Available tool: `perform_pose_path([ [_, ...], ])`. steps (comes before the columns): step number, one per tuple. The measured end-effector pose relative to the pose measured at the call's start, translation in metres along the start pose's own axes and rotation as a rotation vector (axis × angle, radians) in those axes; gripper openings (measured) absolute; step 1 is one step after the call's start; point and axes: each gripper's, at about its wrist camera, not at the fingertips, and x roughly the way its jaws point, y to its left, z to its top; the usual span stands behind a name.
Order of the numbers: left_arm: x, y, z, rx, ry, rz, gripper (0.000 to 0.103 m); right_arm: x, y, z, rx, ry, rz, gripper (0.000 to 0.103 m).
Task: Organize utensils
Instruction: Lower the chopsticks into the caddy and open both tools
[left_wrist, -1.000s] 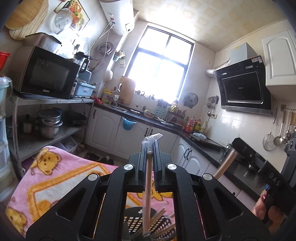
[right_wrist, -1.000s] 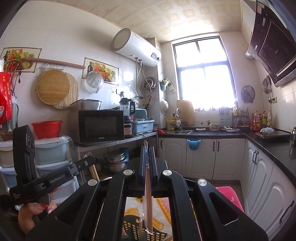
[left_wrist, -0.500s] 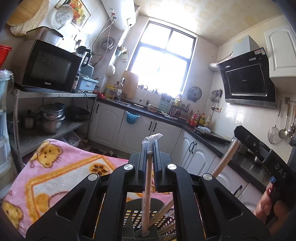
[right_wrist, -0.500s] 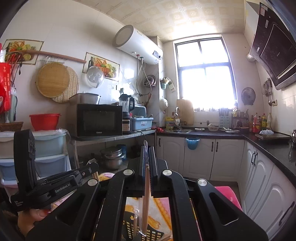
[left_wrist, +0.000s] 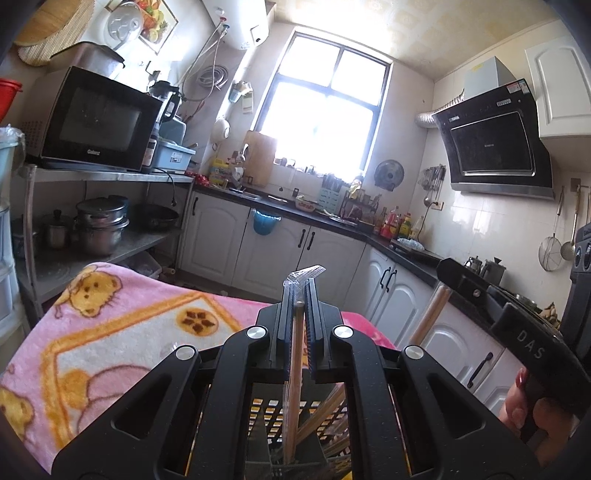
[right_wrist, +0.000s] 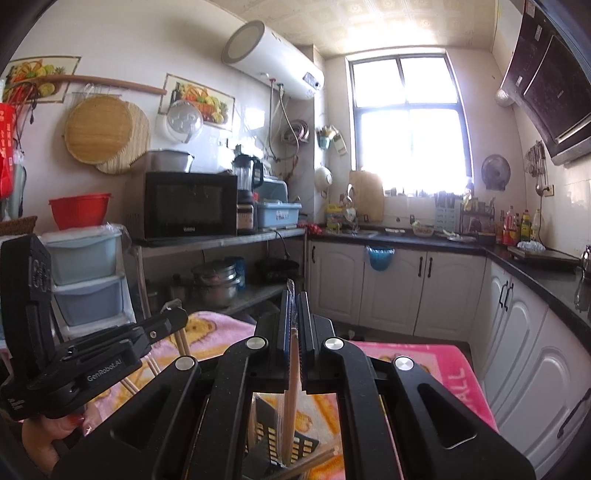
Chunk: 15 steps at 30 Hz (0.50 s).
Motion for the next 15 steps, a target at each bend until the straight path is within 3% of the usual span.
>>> perform_pose_path([
  [15, 0.004, 0.005, -0.022, -0.005, -0.007, -0.024, 0.004, 0.007, -0.002, -0.026, 0.041, 0.086, -0.005, 0.004],
])
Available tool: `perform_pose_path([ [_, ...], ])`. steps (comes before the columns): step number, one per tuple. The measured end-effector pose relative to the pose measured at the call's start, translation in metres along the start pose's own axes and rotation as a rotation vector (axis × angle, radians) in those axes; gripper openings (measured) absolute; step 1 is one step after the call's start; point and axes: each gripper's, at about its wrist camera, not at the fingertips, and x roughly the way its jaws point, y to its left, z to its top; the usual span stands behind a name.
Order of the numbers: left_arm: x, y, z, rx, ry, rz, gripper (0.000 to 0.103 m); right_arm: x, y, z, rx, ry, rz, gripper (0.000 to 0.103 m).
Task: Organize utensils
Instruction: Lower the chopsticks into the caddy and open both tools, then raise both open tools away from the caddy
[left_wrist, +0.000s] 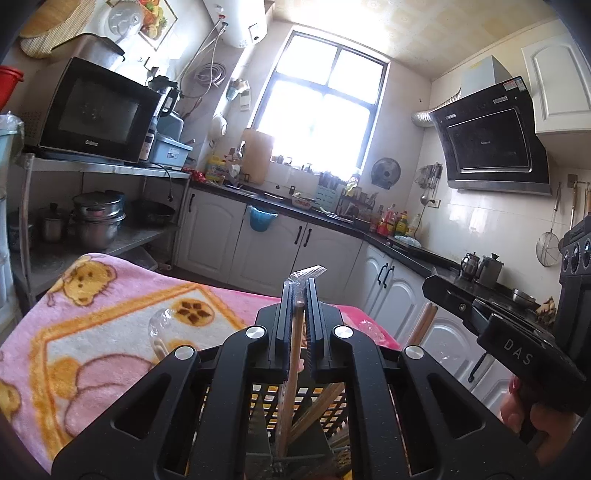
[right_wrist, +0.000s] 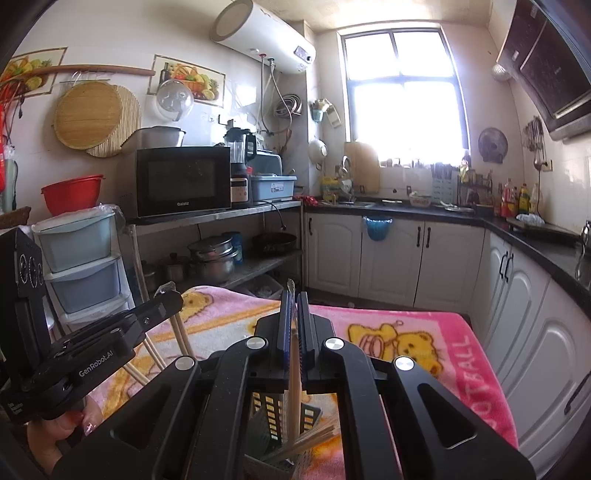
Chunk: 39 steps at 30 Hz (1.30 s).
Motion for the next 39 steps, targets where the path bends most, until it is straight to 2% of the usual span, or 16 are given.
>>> perform_pose_path([
  [8, 0.000, -0.001, -0.006, -0.006, 0.011, -0.016, 0.004, -0.006, -0.006, -0.005, 0.022, 0.023, -0.010, 0.005],
  [10, 0.000, -0.001, -0.007, -0.012, 0.023, -0.017, 0.004, -0.007, -0.008, -0.005, 0.026, 0.028, -0.016, 0.009],
  [15, -0.001, -0.001, -0.008, -0.019, 0.051, -0.006, 0.004, -0.014, -0.011, -0.006, 0.030, 0.028, -0.017, 0.013],
  [19, -0.002, 0.001, -0.008, -0.030, 0.085, 0.001, 0.016, -0.019, -0.012, -0.008, 0.035, 0.035, -0.019, 0.015],
  [22, -0.004, 0.002, -0.008, -0.036, 0.105, 0.007, 0.018, -0.023, -0.014, -0.011, 0.041, 0.044, -0.024, 0.016],
  [27, -0.011, 0.005, -0.009, -0.053, 0.137, 0.005, 0.026, -0.028, -0.017, -0.015, 0.056, 0.065, -0.030, 0.019],
  [29, -0.013, 0.005, -0.010, -0.055, 0.146, 0.004, 0.033, -0.030, -0.017, -0.016, 0.063, 0.075, -0.033, 0.020],
  [39, -0.027, 0.006, -0.014, -0.071, 0.204, -0.015, 0.049, -0.045, -0.017, -0.024, 0.075, 0.120, -0.032, 0.028],
])
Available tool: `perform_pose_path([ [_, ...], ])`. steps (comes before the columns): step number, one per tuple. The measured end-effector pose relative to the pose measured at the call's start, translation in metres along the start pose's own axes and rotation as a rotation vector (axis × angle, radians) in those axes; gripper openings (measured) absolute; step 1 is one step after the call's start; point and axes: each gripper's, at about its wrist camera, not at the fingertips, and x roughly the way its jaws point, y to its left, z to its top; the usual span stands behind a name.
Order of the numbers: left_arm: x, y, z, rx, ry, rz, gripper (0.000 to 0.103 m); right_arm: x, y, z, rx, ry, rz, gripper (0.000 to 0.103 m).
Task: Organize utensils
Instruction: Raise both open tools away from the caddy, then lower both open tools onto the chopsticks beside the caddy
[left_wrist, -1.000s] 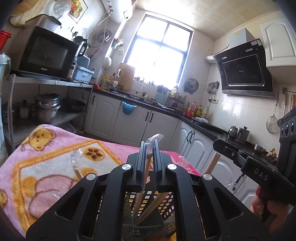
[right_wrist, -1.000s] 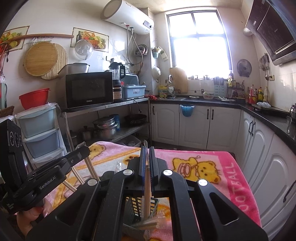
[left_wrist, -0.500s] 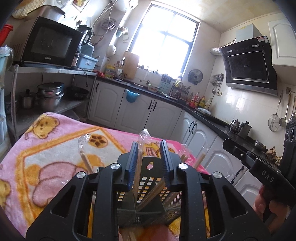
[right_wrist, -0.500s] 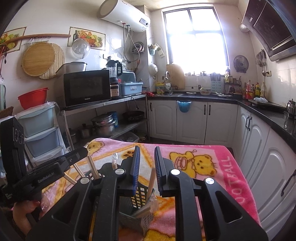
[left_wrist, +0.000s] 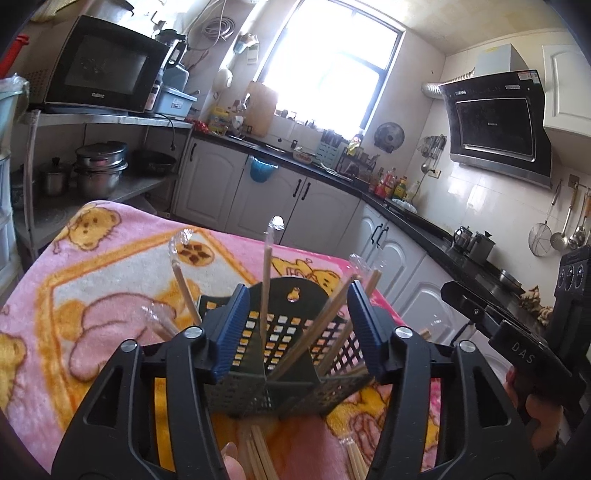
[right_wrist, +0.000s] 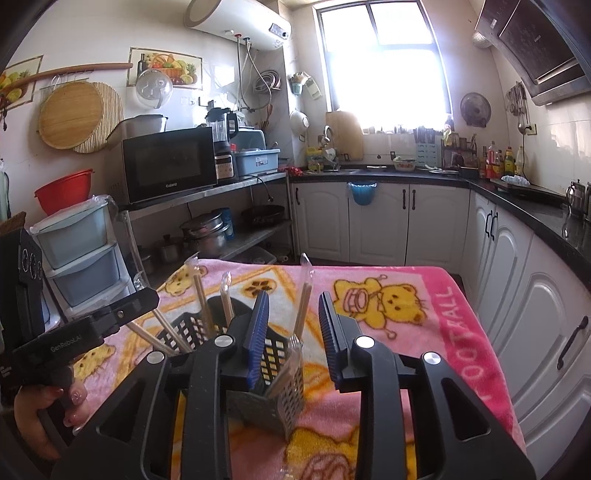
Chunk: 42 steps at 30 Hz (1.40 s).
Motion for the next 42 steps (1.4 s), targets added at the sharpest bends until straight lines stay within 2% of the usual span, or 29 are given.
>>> perform_pose_path([
  [16, -0.024, -0.008, -0.018, 0.023, 0.043, -0.013, 0.078, -0.024, 0.006, -0.027, 0.002, 0.061, 0.024, 0.037],
  [25, -0.027, -0.006, -0.032, 0.016, 0.075, -0.015, 0.084, -0.025, 0.011, -0.046, 0.001, 0.111, 0.035, 0.037],
  [42, -0.029, 0.007, -0.058, 0.000, 0.133, 0.025, 0.085, -0.024, 0.023, -0.077, -0.015, 0.194, 0.066, 0.037],
])
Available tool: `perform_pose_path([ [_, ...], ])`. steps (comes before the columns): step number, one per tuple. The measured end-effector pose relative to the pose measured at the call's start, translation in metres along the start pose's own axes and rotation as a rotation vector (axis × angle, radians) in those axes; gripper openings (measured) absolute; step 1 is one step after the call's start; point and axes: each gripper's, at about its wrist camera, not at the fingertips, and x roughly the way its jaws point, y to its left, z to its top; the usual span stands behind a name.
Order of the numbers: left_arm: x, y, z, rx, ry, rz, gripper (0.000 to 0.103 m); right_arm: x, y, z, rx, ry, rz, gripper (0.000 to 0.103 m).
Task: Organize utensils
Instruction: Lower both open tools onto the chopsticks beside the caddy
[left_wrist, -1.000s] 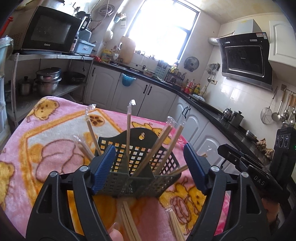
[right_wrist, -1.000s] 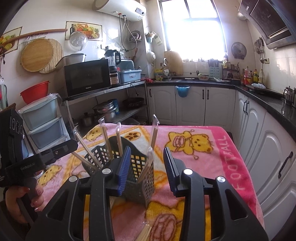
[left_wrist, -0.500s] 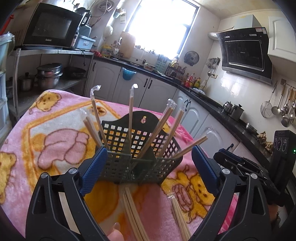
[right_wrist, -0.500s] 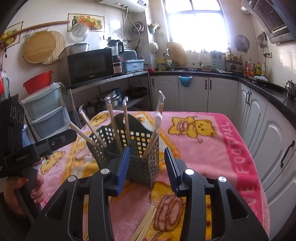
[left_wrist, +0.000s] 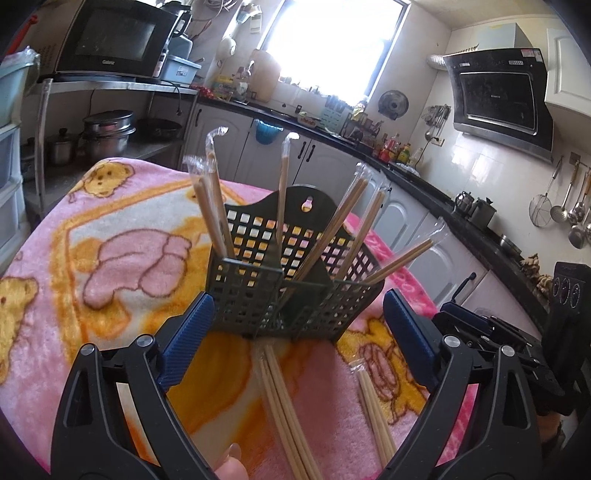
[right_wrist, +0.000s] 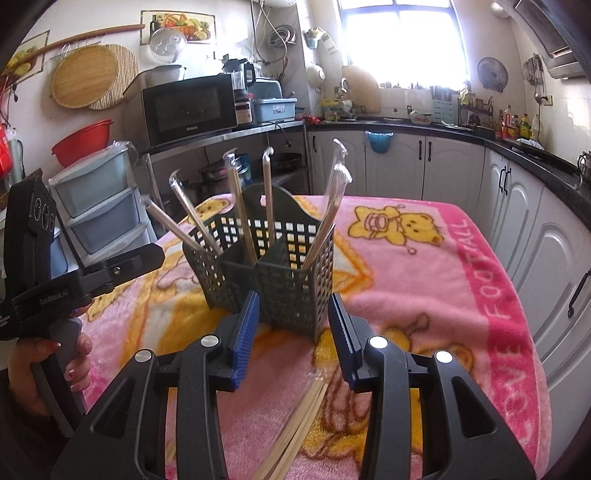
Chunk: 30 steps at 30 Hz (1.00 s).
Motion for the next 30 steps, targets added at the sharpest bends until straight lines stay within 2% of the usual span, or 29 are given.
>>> perform_pose_path([
  [10, 0.006, 0.007, -0.015, -0.002, 0.035, 0.031, 0.086, 0.010, 0.008, -0.018, -0.009, 0.060, 0.017, 0.037],
  [15, 0.010, 0.013, -0.022, 0.006, 0.059, 0.073, 0.086, 0.017, 0.010, -0.026, -0.011, 0.090, 0.029, 0.037],
  [26, 0.032, 0.036, -0.042, -0.007, 0.144, 0.137, 0.085, 0.031, 0.012, -0.045, 0.003, 0.157, 0.045, 0.037],
  [30, 0.042, 0.040, -0.048, -0.020, 0.184, 0.129, 0.078, 0.037, 0.012, -0.048, 0.007, 0.176, 0.041, 0.037],
])
